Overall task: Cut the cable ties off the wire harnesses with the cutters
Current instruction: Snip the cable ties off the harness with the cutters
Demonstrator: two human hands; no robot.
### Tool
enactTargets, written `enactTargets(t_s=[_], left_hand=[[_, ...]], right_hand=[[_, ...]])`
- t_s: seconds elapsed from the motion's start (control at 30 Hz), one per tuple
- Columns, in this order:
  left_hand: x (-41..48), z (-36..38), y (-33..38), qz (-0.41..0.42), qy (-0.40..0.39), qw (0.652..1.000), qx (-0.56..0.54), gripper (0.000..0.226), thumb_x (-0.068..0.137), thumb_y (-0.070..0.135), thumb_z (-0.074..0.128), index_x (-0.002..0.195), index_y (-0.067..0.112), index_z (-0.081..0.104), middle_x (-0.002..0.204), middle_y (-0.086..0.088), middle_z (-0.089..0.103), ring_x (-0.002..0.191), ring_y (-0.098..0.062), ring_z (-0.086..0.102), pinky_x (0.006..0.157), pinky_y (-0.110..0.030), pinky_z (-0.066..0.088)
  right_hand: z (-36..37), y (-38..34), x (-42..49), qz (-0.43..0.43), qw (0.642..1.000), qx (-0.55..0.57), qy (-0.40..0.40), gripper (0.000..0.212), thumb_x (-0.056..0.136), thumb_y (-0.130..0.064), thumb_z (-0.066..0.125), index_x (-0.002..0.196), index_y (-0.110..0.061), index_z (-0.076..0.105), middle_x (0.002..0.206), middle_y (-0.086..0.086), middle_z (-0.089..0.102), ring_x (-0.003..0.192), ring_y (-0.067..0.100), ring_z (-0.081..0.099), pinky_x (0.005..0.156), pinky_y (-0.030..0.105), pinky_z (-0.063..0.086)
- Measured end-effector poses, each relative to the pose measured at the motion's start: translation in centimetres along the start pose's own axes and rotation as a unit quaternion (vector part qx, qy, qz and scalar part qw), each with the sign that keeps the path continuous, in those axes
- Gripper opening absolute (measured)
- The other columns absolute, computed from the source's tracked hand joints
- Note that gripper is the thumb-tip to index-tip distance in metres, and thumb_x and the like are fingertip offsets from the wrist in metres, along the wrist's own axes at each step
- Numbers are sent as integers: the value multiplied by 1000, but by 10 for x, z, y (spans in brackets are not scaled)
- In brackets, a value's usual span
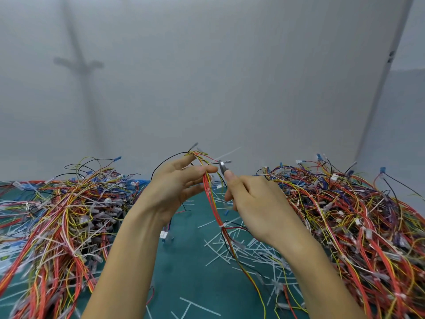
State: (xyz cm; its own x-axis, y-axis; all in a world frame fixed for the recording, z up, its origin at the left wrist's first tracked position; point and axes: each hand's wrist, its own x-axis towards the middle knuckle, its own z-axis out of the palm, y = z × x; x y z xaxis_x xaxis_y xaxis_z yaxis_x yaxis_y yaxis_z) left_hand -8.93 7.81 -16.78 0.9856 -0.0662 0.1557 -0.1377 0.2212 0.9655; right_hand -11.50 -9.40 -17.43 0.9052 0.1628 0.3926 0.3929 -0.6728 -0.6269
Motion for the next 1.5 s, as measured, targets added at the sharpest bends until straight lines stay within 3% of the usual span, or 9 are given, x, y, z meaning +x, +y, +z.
enactTargets(t_s=[0.27, 0.33, 0.47, 0.63, 0.97, 1.23, 1.5], left_hand=[[-1, 4, -3, 54, -53, 996, 44, 42, 94, -6, 52, 130, 16, 55, 119, 4, 71, 91, -18, 62, 70, -22, 56], [-2, 6, -1, 73, -54, 994, 67, 43, 94, -6, 54, 125, 23, 57, 116, 5, 72, 86, -14, 68, 68, -21, 55], [-2, 9, -1, 104, -20, 990, 87, 52, 88, -6, 63, 119, 34, 53, 95, -11, 76, 81, -15, 71, 69, -24, 57], [-2, 10, 1, 125, 0, 986, 110, 67, 82, -6, 69, 139, 22, 47, 77, -4, 74, 72, -12, 70, 69, -20, 56], [-6, 12, 5, 116, 11, 985, 125, 71, 78, -8, 73, 141, 11, 47, 69, 0, 73, 65, -7, 68, 64, -17, 55], [-4, 13, 2, 108, 22, 985, 129, 73, 75, -3, 77, 140, 14, 50, 80, -2, 76, 69, -12, 69, 66, -22, 57], [-5, 17, 3, 98, 10, 987, 131, 62, 78, -1, 76, 127, 30, 54, 104, 12, 75, 75, -8, 70, 51, -15, 44]], right_hand=[[5, 4, 0, 11, 999, -43, -30, 68, 98, -62, 23, 82, -12, 67, 72, 2, 65, 76, 24, 62, 78, 42, 51], [6, 5, 0, 9, 998, -48, -28, 68, 98, -62, 23, 82, -12, 67, 74, 2, 65, 78, 24, 62, 79, 41, 51], [8, 6, -1, 4, 998, -60, -12, 64, 99, -61, 23, 83, -17, 66, 79, -1, 66, 79, 22, 61, 76, 40, 50], [8, 5, -1, -3, 997, -78, 8, 62, 98, -63, 21, 81, -21, 62, 78, -5, 63, 78, 22, 59, 68, 38, 44], [9, 3, -2, -3, 998, -66, 12, 59, 99, -62, 21, 72, -22, 54, 73, -3, 60, 75, 24, 57, 67, 39, 44], [6, 3, -1, -1, 999, -48, 15, 59, 99, -60, 24, 63, -20, 48, 65, 0, 53, 72, 29, 54, 65, 40, 41], [5, 5, 0, -5, 999, -32, 19, 61, 101, -56, 28, 57, -18, 45, 56, -1, 48, 63, 25, 49, 60, 39, 36]])
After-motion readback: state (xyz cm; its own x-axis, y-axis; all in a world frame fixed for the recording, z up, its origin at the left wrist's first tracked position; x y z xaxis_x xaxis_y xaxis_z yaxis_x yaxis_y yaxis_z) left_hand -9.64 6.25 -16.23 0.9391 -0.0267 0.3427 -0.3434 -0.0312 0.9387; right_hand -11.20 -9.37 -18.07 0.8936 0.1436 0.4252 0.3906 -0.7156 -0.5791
